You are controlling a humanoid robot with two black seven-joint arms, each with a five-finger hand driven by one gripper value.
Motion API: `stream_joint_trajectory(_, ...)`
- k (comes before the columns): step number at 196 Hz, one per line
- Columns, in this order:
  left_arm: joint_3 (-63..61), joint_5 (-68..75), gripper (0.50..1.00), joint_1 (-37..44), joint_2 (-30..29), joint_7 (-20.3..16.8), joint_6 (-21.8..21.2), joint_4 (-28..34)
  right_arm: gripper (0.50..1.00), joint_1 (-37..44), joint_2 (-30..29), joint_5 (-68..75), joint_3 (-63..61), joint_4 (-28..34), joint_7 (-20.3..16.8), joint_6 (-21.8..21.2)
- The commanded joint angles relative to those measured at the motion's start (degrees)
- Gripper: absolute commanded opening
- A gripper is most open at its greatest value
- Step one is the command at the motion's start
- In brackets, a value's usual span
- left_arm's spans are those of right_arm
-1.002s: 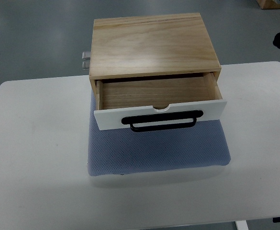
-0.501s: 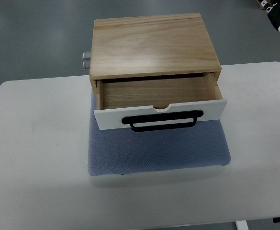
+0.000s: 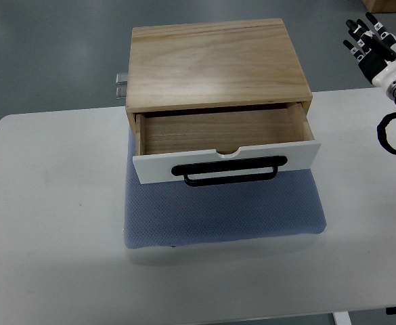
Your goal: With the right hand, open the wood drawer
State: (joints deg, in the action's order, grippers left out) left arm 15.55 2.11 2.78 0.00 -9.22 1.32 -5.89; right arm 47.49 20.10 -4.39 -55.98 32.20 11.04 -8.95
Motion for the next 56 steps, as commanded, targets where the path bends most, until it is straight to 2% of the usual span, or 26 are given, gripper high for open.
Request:
stream_joint_trajectory(1,0.0,0.0,1.0,-0.05,0.0,-0.01,0.0,0.0,0.944,-0.21,-0.15,0.0,0.09,0.06,0.38,0.25)
stream_joint_trajectory(56,0.0,0.0,1.0,0.04,0.0,-0.01,0.0,0.0,0.944,-0.12,-0.15,0.0,-0.35,0.14,1.09,0.34)
